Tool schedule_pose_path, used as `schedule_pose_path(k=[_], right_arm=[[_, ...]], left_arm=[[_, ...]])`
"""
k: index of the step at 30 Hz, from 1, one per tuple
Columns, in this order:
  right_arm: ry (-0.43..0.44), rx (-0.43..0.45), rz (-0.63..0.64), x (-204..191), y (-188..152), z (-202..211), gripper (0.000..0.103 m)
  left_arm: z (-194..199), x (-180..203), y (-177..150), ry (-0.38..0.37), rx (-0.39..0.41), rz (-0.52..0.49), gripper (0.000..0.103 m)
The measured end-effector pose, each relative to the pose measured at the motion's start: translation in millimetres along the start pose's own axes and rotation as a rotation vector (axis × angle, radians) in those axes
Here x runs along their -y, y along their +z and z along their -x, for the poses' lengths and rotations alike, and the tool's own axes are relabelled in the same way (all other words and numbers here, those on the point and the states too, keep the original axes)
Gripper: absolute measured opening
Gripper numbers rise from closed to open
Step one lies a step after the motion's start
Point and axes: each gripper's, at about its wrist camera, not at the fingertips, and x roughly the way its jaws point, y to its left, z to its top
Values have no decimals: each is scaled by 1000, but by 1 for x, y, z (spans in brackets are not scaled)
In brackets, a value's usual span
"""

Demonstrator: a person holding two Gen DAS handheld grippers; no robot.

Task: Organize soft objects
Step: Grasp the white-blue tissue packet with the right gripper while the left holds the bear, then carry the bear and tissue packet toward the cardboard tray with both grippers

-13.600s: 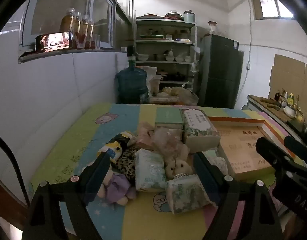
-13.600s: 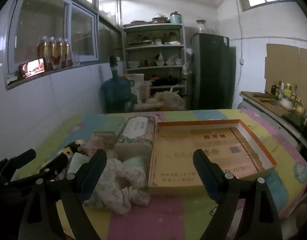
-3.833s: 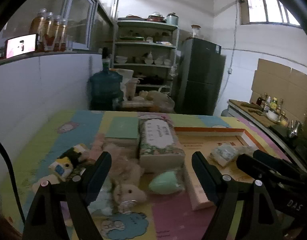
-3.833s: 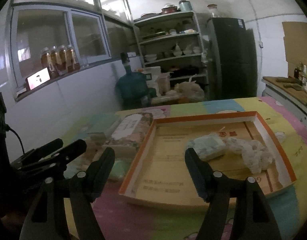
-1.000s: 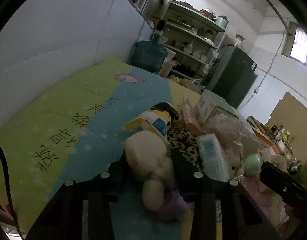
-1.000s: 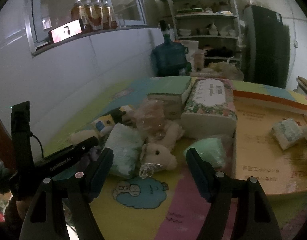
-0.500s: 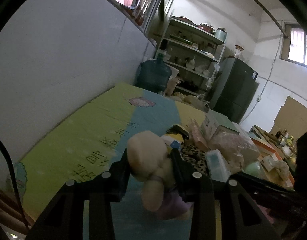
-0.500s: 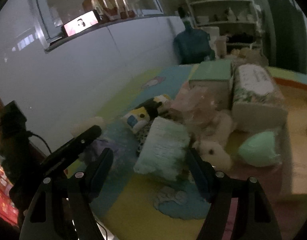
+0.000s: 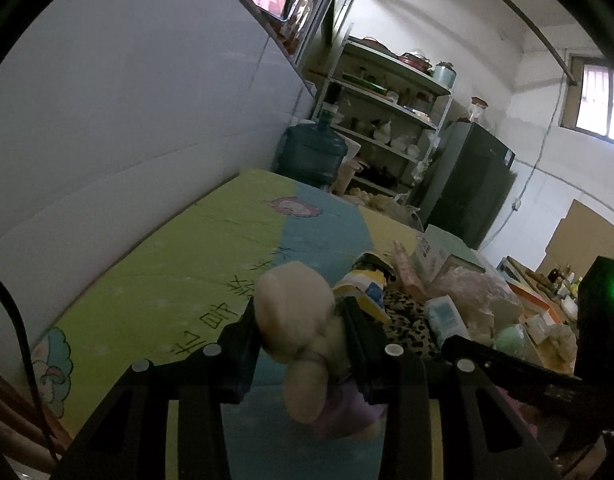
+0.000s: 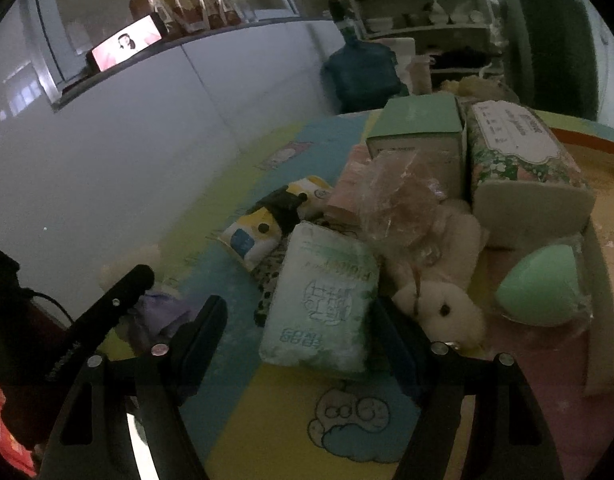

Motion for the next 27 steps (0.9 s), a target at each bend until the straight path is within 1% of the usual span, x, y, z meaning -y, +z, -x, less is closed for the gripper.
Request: schedule_pose_path(k=[1, 5, 10, 16, 21, 27], right_arm=[[-14, -2, -4, 1, 0, -1, 52], [-3, -4, -12, 6, -1, 0, 45], [10, 9, 6, 4, -1, 3, 43], [66, 47, 16, -1, 2, 14, 43], [108, 91, 52, -12, 5, 26, 43], [134, 151, 99, -23, 10, 46, 43]], left_arm=[[0, -1, 0, -1, 1, 2, 39], [2, -1, -1, 2, 4, 4, 39], [5, 3, 2, 23, 6, -13, 40], [17, 9, 8, 43, 53, -26, 40], [19, 16, 12, 45, 60, -39, 39], [21, 27, 15, 33, 64, -59, 39]])
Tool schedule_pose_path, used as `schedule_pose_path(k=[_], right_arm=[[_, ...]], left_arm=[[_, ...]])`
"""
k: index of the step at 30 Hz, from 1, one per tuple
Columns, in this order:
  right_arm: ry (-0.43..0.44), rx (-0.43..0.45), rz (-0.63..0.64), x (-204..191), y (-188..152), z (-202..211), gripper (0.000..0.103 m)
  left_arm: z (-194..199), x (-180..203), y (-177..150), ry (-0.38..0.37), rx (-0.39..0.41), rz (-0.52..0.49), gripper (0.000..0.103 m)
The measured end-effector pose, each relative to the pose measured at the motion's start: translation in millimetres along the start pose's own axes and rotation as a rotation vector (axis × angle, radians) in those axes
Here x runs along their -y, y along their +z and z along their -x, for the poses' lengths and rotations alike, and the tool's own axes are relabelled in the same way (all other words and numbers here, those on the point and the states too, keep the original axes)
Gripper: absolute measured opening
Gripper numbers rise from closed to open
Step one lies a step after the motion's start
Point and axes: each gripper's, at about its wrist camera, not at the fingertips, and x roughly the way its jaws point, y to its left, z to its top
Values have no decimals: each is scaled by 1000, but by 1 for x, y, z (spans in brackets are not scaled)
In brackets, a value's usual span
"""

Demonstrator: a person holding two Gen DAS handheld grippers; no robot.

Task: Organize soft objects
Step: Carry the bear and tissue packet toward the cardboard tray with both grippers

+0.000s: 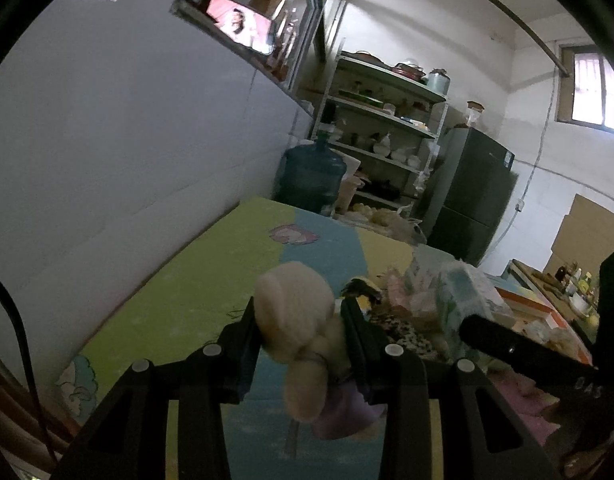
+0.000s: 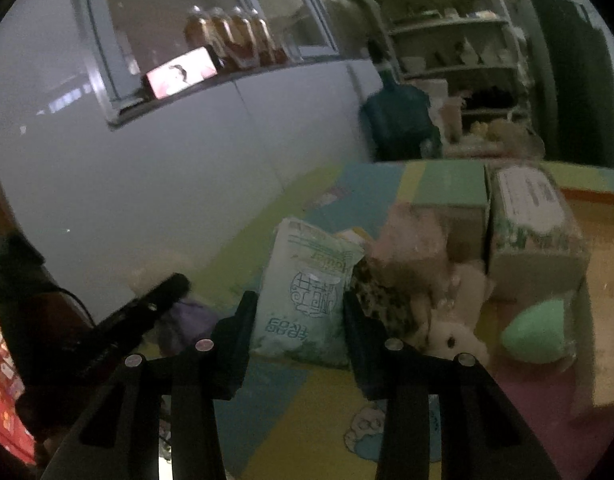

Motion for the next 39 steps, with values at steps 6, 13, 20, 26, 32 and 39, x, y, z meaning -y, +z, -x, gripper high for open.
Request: schedule_pose_path(k=[6, 13, 20, 26, 32, 39], right_arm=[[24, 60, 38, -6, 8, 22, 43], [42, 104, 32, 2, 13, 42, 43], [49, 143, 28, 13, 14, 62, 43], [43, 175, 9, 25, 14, 78, 43], [28, 204, -19, 41, 15, 92, 43], [13, 231, -43, 61, 13, 109, 43]], left_arm=[[5, 14, 5, -17, 13, -22, 39], [6, 35, 10, -32, 22, -55, 39], [5, 54, 14, -58, 16, -69, 39], [0, 74, 19, -76, 7, -86, 39], [-5, 94, 22, -107, -4, -102, 40], [-14, 120, 22, -133, -26, -120, 39]])
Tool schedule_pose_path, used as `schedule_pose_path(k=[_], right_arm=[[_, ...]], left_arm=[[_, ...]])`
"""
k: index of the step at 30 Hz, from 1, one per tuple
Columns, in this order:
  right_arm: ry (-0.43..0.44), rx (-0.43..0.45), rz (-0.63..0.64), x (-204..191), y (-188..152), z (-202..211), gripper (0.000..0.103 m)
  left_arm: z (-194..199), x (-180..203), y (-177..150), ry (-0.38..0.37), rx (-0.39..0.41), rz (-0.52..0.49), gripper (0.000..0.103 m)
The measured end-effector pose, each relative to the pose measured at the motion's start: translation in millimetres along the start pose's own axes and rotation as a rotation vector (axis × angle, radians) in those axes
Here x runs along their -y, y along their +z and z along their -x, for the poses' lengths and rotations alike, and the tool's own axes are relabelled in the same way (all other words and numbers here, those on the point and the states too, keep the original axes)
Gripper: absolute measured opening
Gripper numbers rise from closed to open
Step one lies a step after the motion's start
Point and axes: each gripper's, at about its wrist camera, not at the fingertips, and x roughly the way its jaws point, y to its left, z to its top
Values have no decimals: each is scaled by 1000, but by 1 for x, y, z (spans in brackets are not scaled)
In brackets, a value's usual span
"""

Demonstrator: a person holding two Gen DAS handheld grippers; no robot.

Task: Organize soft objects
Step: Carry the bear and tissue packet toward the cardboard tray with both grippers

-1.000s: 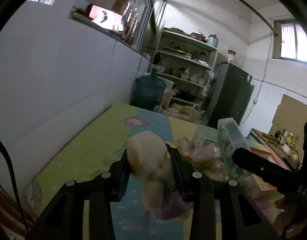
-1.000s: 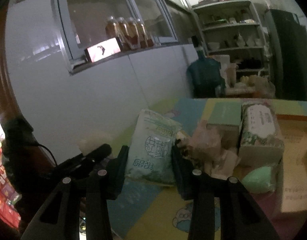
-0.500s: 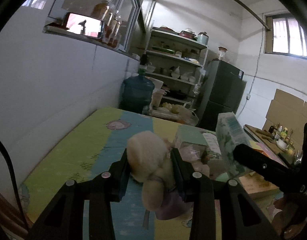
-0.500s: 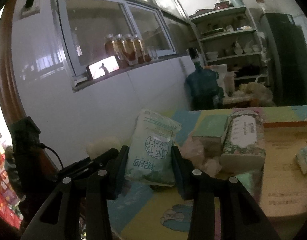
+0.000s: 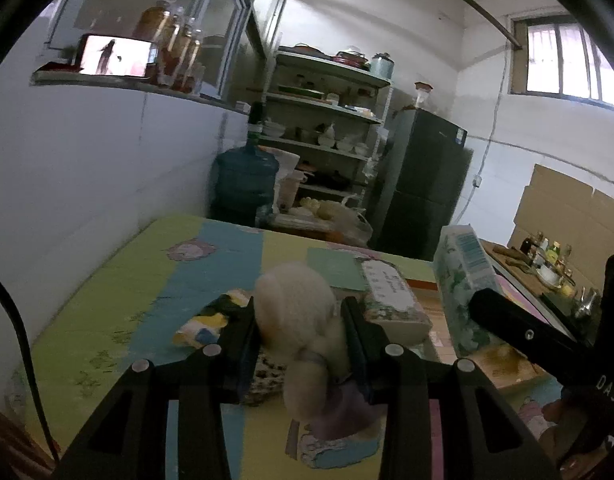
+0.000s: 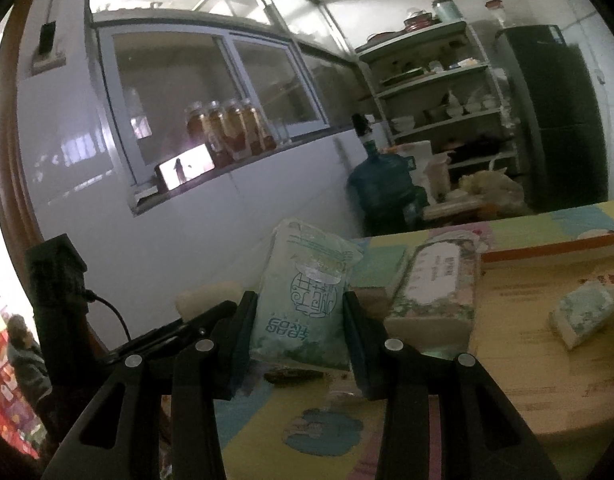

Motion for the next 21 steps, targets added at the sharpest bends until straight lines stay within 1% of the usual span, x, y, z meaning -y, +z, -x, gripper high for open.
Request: schedule_pose_path(k=[9, 21], right_arm=[[-46, 42, -6, 20, 5, 25, 43], [-164, 90, -62, 64, 4, 65, 43]], left_arm=[[-12, 34, 3, -47, -10, -37, 39], [-33, 87, 5, -152, -39, -101, 40]])
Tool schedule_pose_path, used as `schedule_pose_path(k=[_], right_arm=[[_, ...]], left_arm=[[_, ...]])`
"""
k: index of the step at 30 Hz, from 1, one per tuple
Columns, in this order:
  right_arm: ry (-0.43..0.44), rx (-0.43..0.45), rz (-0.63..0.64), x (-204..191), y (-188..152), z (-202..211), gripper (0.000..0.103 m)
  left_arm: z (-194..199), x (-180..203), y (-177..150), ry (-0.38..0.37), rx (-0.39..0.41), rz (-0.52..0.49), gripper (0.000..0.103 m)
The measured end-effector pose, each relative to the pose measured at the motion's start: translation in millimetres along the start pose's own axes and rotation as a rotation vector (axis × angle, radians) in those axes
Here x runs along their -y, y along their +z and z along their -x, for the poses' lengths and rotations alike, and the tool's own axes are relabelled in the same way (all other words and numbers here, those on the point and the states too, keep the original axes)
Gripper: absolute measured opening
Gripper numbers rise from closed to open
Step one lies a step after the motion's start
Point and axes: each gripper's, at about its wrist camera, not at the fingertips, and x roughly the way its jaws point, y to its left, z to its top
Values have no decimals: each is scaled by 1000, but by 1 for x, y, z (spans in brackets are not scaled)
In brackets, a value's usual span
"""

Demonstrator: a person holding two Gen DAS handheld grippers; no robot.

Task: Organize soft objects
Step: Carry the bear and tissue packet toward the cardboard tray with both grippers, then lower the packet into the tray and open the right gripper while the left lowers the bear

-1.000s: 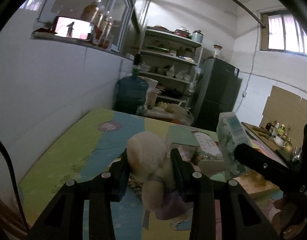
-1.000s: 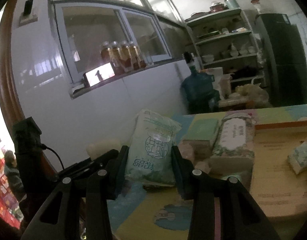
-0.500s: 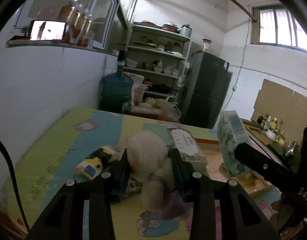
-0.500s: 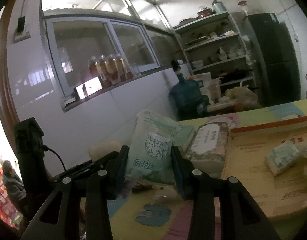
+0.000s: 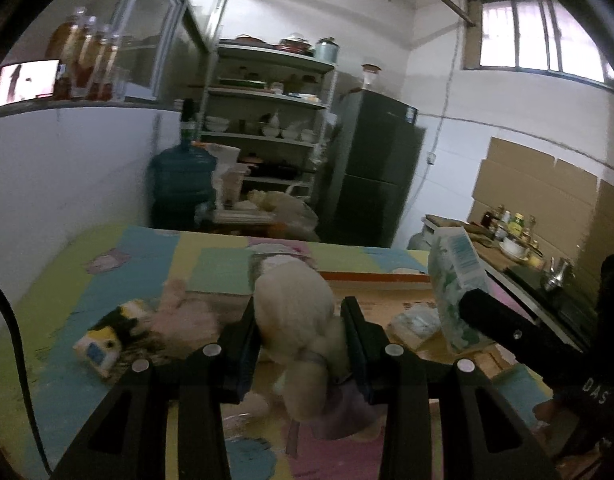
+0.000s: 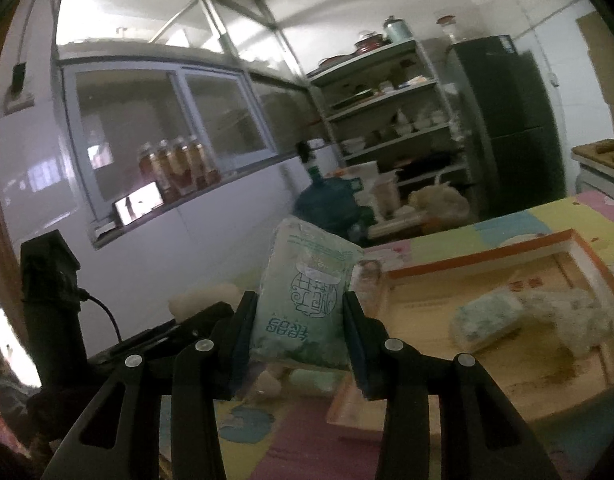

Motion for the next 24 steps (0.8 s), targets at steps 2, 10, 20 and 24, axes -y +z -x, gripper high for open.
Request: schedule_pose_path(k=[2, 10, 20, 24], right_arm=[[-20, 7, -12, 10, 1, 5, 43], [-76, 28, -34, 37, 3, 23, 43], [-130, 21, -78, 71, 2, 34, 43], [-137, 9, -96, 83, -2, 35, 43]], left_arm=[[-5, 9, 1, -20, -6, -11, 40], [-23, 39, 1, -86, -32, -41, 40], [-48, 70, -7, -138, -89, -63, 40], [-57, 76, -7, -138, -110, -72, 40]])
